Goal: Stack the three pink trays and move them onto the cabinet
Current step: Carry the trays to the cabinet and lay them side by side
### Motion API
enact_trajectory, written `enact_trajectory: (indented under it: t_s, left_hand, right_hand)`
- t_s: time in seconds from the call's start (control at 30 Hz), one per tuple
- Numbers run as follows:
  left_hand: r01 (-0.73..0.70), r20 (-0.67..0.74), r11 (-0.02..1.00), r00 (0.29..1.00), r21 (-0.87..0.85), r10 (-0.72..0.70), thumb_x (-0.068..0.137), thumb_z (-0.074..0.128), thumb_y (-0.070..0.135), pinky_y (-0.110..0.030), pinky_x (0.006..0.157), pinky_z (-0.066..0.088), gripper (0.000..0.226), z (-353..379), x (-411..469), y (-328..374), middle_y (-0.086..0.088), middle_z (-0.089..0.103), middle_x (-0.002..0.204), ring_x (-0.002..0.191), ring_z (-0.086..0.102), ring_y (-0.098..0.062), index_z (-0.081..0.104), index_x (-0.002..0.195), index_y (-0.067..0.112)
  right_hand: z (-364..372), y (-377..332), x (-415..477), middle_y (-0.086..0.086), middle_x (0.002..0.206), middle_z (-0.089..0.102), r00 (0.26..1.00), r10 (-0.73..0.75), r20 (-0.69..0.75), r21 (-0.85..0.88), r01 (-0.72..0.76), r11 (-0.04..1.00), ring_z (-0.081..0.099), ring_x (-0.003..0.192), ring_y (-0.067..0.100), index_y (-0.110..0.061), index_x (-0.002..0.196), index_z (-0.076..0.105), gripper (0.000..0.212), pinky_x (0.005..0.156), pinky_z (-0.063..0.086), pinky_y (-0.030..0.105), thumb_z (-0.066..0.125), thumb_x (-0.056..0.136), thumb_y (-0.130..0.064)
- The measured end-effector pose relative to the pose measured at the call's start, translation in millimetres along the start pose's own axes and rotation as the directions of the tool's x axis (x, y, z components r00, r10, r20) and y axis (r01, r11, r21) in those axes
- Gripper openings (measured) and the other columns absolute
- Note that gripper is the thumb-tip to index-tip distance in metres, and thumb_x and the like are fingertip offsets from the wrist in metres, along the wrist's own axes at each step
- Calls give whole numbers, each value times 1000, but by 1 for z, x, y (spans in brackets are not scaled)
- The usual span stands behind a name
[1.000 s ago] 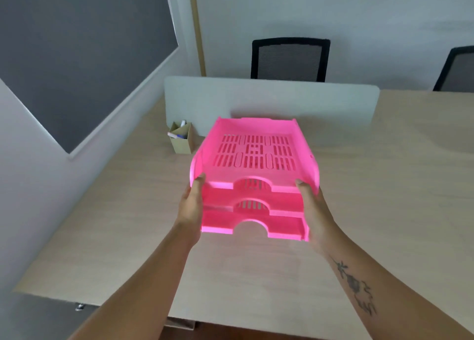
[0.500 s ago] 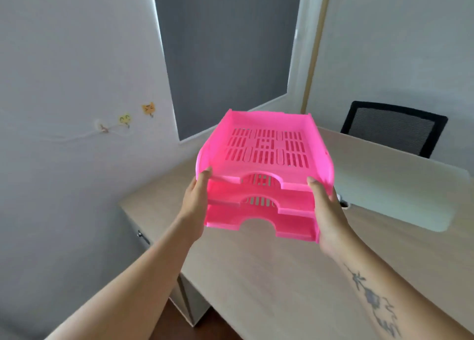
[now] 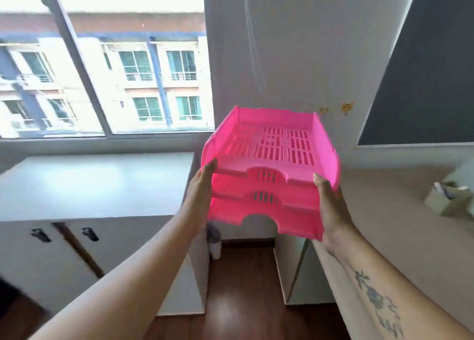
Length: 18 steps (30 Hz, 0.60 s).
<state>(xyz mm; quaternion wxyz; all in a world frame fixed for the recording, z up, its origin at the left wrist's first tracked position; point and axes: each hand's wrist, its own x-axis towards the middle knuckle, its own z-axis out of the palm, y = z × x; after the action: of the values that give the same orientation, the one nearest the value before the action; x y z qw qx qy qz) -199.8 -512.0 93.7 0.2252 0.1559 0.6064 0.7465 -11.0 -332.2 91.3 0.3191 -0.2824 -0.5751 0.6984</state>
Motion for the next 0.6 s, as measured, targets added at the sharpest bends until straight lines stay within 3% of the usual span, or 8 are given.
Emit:
enact_trajectory:
  t_s: [0.13, 0.27, 0.33, 0.6]
  left_hand:
    - [-41, -120, 999, 992, -5, 41, 87, 56, 62, -69, 90, 50, 56, -89, -20, 30, -17, 70, 123, 108, 69, -41, 64, 129, 25]
    - [-71, -246, 997, 967, 11, 71, 93, 50, 59, -66, 83, 55, 51, -164, -35, 52, -16, 73, 118, 101, 72, -40, 65, 127, 25]
    - [-68, -305, 998, 950, 11, 68, 92, 49, 60, -63, 79, 57, 50, -202, -38, 63, -14, 74, 114, 97, 74, -38, 66, 125, 27]
    - [-62, -416, 997, 906, 51, 78, 85, 50, 69, -63, 79, 57, 55, -364, 5, 89, -13, 72, 118, 103, 71, -37, 62, 127, 36]
  right_hand:
    - [96, 11, -1, 9, 112, 73, 979, -18, 201, 29, 12, 1000, 74, 98, 32, -48, 117, 60, 27, 74, 59, 60, 57, 90, -54]
    - [180, 26, 0, 4, 122, 69, 934, -43, 354, 9, 42, 999, 68, 109, 34, -55, 127, 52, 50, 83, 55, 63, 58, 80, -70]
    - [224, 36, 3, 6, 122, 69, 903, -35, 429, 10, 34, 999, 68, 109, 36, -50, 131, 51, 51, 82, 54, 65, 58, 83, -67]
    - [403, 81, 19, 11, 120, 70, 865, 21, 501, -8, -19, 1000, 71, 102, 40, -46, 133, 54, 48, 75, 58, 62, 59, 87, -57]
